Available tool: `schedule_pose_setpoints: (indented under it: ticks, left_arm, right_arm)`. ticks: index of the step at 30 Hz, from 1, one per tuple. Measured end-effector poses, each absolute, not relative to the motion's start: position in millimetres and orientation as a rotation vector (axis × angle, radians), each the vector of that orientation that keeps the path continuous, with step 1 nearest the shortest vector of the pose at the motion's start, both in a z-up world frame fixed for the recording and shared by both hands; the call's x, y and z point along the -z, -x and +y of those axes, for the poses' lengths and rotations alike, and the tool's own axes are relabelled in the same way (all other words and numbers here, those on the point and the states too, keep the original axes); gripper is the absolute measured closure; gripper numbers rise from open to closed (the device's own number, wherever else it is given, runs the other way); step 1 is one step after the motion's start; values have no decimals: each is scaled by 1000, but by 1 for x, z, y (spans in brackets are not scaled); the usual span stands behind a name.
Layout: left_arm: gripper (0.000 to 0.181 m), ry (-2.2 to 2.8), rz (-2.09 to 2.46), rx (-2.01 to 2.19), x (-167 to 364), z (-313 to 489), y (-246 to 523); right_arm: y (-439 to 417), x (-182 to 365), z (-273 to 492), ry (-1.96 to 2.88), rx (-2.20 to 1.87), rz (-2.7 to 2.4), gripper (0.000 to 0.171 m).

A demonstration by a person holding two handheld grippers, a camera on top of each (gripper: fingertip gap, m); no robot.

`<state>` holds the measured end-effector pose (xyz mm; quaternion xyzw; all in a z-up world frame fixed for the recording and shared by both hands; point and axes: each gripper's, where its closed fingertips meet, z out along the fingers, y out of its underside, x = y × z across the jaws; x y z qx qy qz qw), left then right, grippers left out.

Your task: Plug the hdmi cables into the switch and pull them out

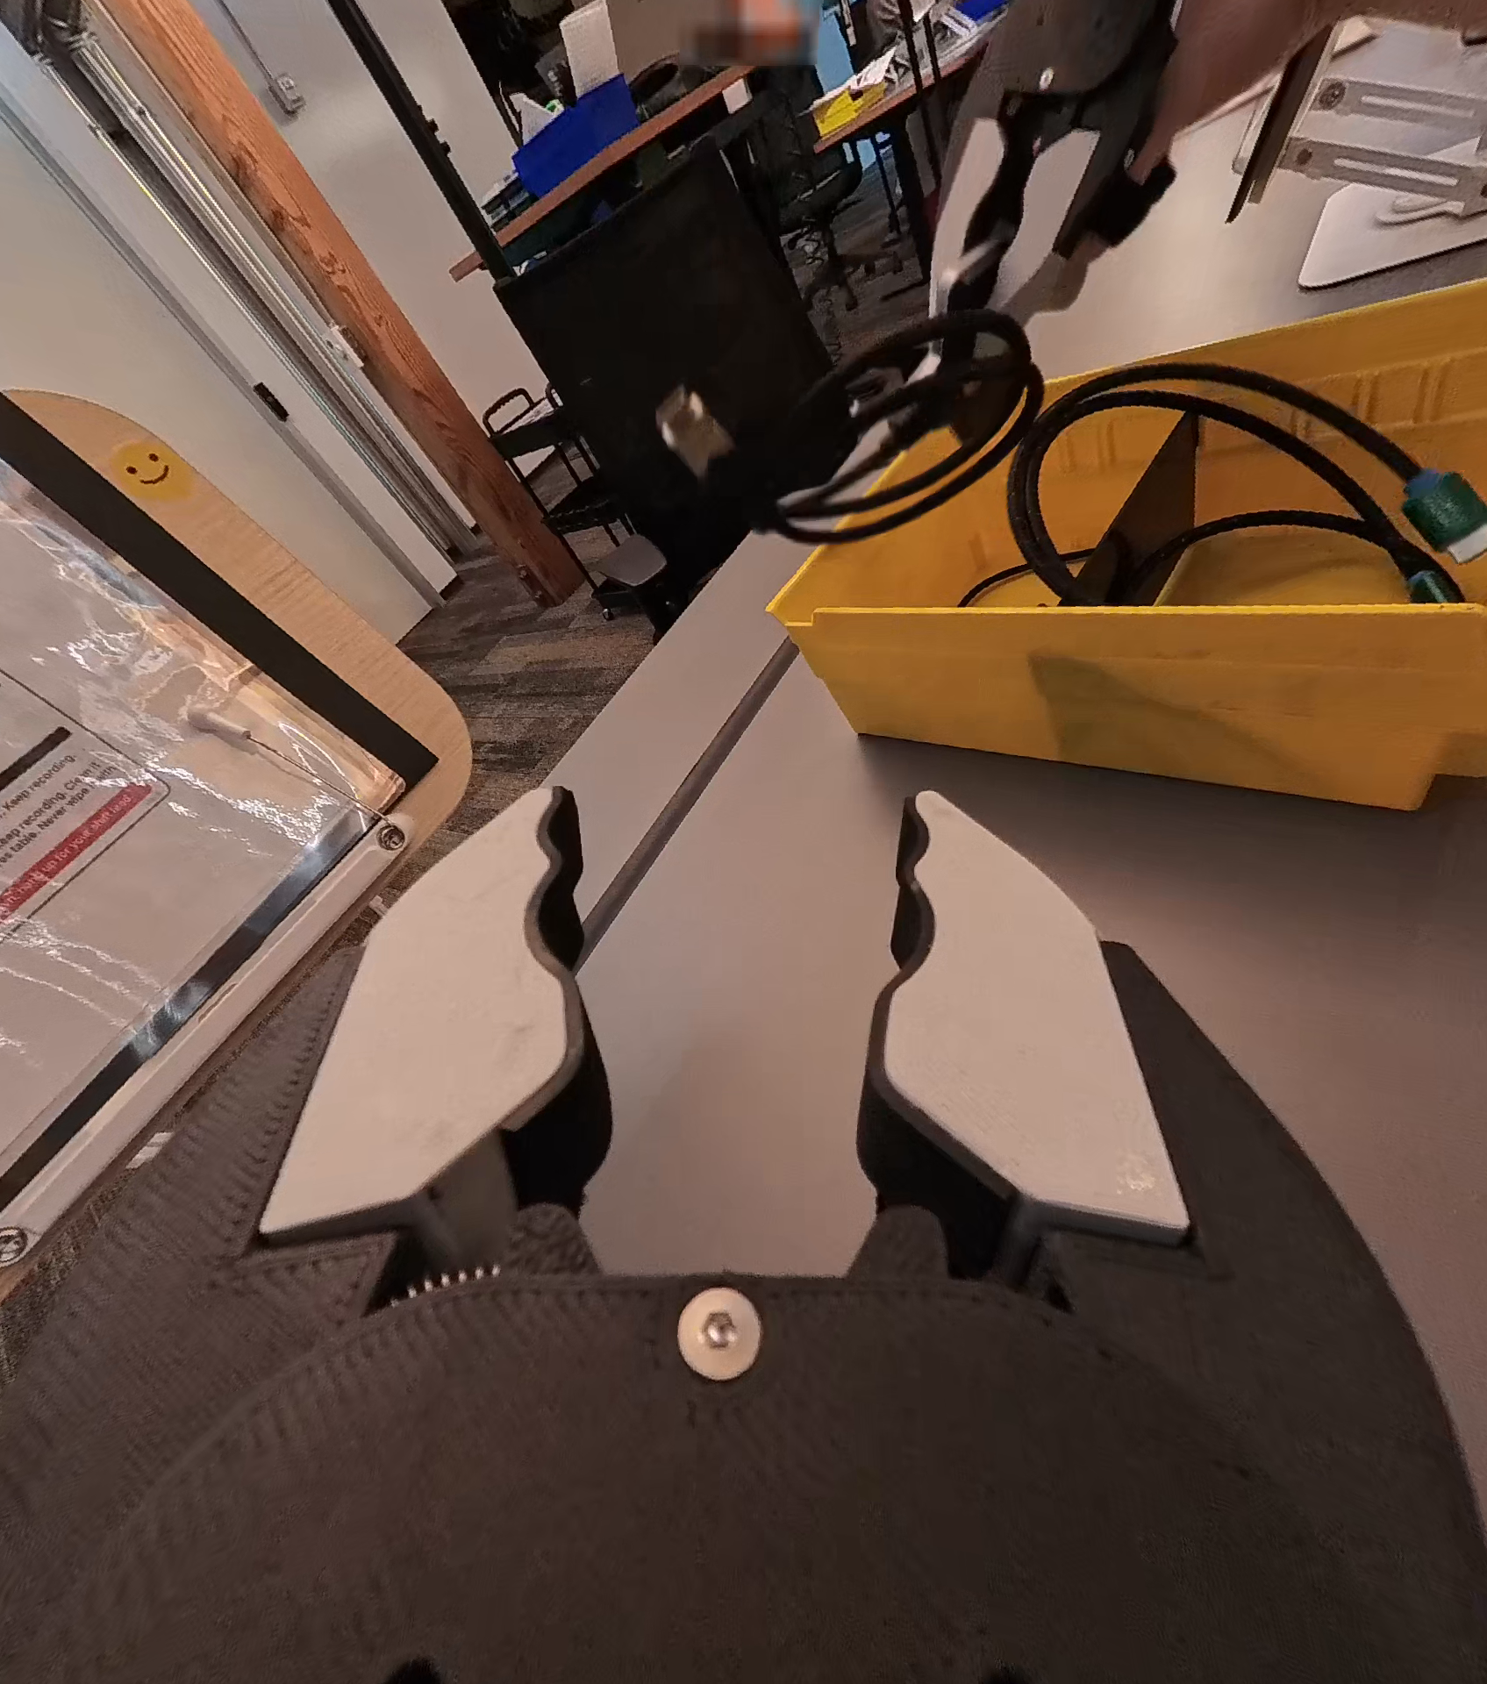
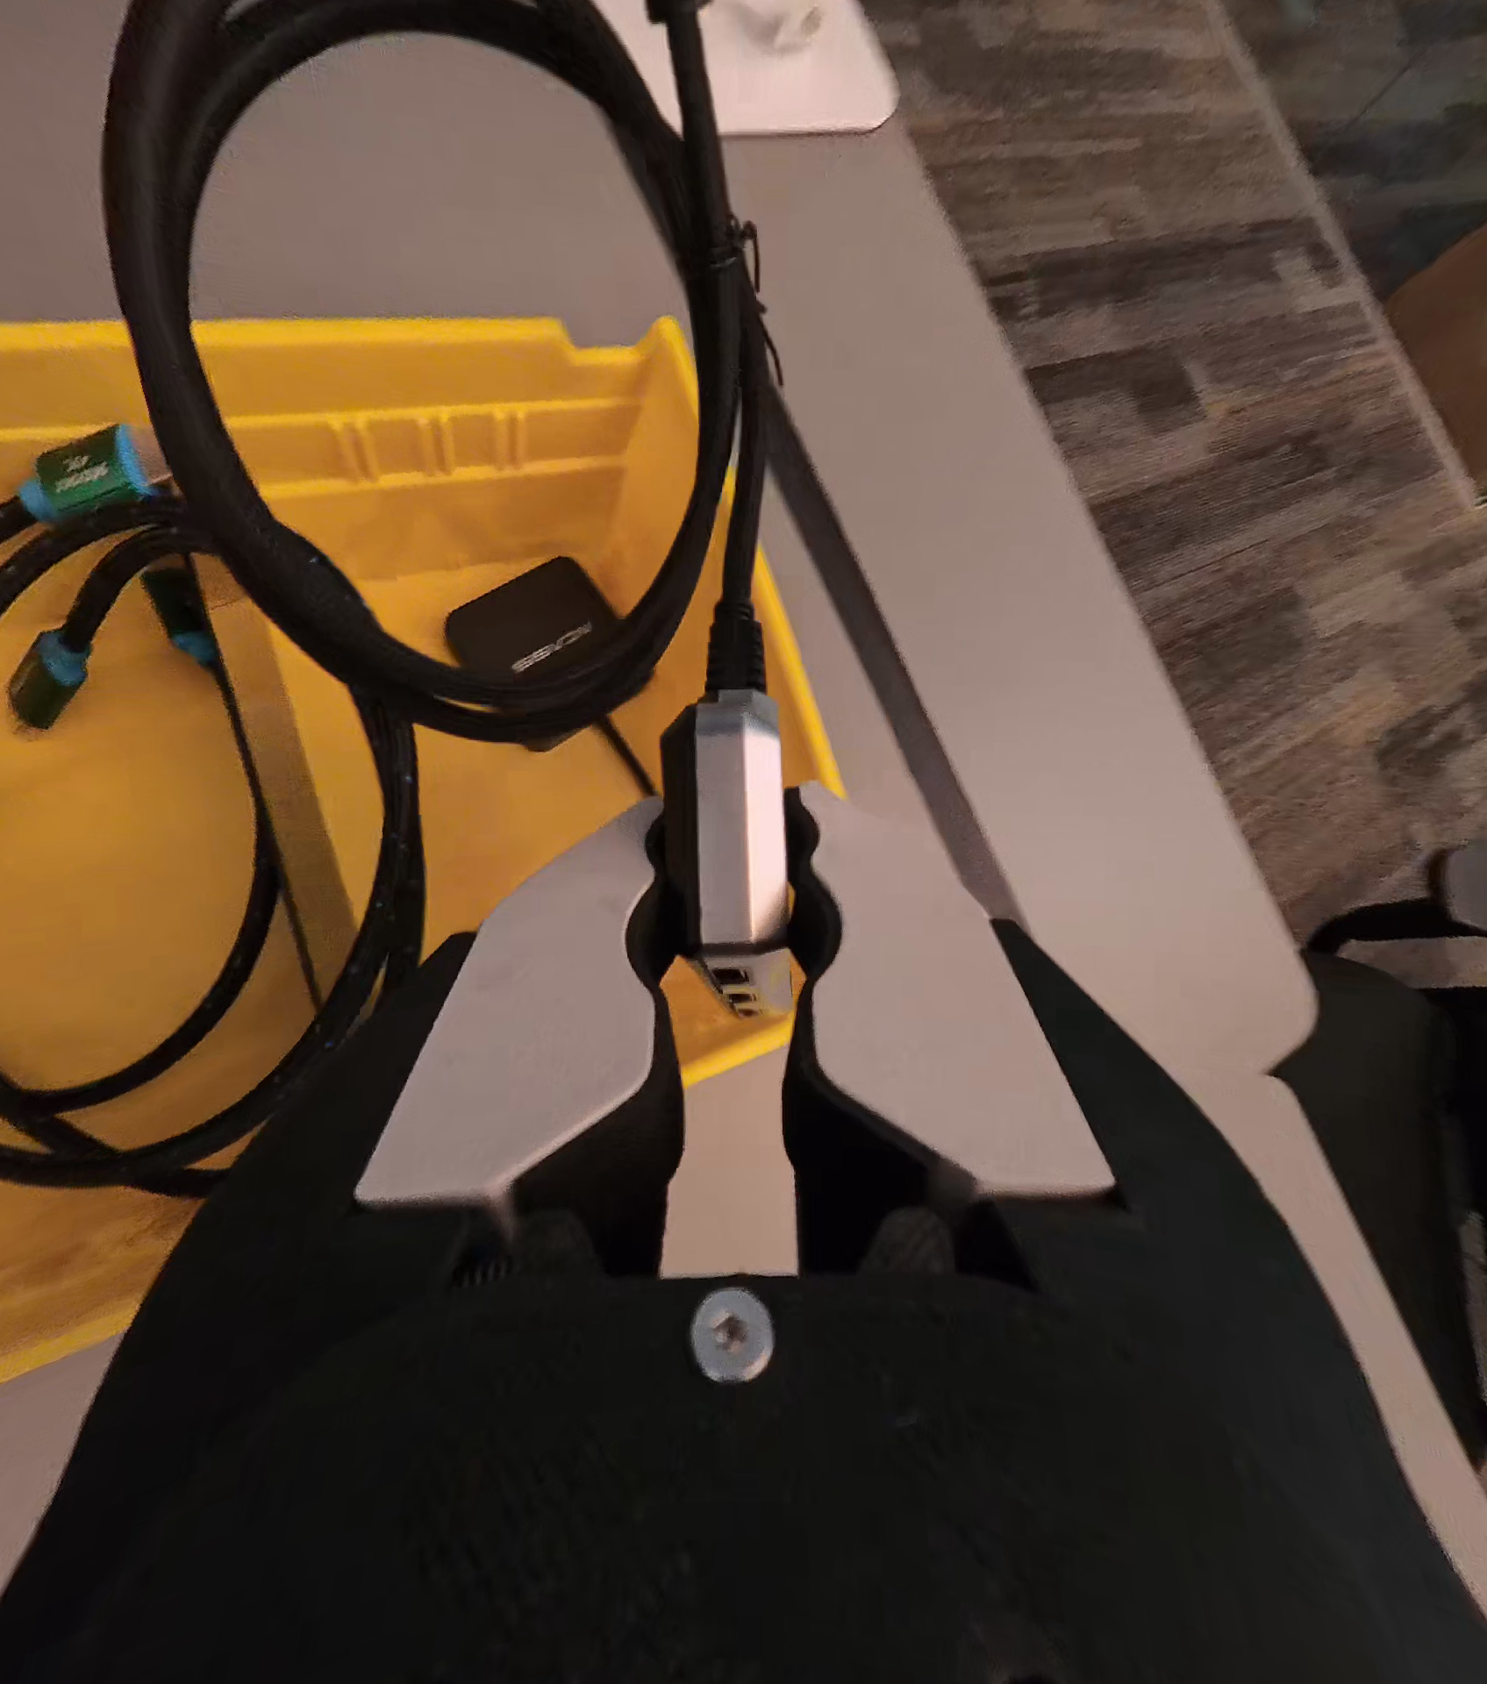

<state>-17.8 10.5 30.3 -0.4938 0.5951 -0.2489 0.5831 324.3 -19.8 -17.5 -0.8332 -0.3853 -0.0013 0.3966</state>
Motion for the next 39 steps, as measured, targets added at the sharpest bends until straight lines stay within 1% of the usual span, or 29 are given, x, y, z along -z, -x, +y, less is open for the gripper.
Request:
schedule_pose_setpoints:
  ticks: [4, 10, 15, 18, 20, 23, 25, 26, 27, 29, 31, 32, 33, 34, 36, 37, 38, 39]
  left_arm:
    - [115, 1159, 1395, 584, -27, 11, 16]
    - [115, 1163, 1408, 579, -24, 10, 15]
    - [115, 1177, 1400, 619, -31, 7, 18]
    - [115, 1204, 1396, 664, -38, 4, 22]
    - [115, 1219, 1382, 705, -46, 2, 25]
    - [114, 1259, 1365, 765, -62, -2, 35]
    - [111, 1289, 1345, 752, -77, 1, 50]
    - [109, 1309, 1329, 735, -86, 4, 60]
    - [107, 1338, 1306, 714, -95, 8, 73]
    - [105, 1406, 1231, 675, -114, 19, 105]
    - [104, 1497, 1153, 660, -127, 32, 143]
    - [101, 1562, 1134, 638, -126, 40, 164]
    - [97, 1633, 1120, 593, -123, 50, 188]
    - [94, 1704, 1095, 529, -117, 62, 216]
    - [93, 1838, 1014, 375, -104, 91, 279]
    - [92, 1906, 972, 310, -96, 103, 312]
    - [92, 1977, 924, 276, -86, 112, 343]
    - [91, 2051, 876, 273, -75, 118, 371]
  right_arm:
    - [-312, 53, -23, 2223, -70, -1072, 149]
    - [-303, 85, -33, 2385, -192, -1066, 149]
    - [-305, 87, -32, 2500, -163, -874, 149]
    - [-304, 72, -38, 2469, -200, -734, 149]
    - [-308, 49, -36, 2345, -143, -644, 148]
    - [-315, -13, -34, 1997, -12, -429, 146]
    - [-325, -59, -49, 1756, 102, -223, 145]
    - [-328, -74, -62, 1674, 146, -136, 140]
    - [-326, -85, -75, 1616, 169, -82, 130]
    - [-321, -99, -97, 1567, 227, 11, 130]
    - [-312, -98, -109, 1621, 288, 33, 124]
    - [-311, -92, -113, 1689, 331, 55, 121]
    - [-311, -84, -115, 1771, 363, 75, 111]
    - [-310, -76, -117, 1854, 371, 102, 105]
    - [-305, -51, -124, 2049, 296, 167, 98]
    - [-302, -35, -131, 2146, 259, 208, 99]
    - [-299, -18, -139, 2221, 215, 245, 105]
    - [-295, -5, -145, 2262, 174, 252, 105]
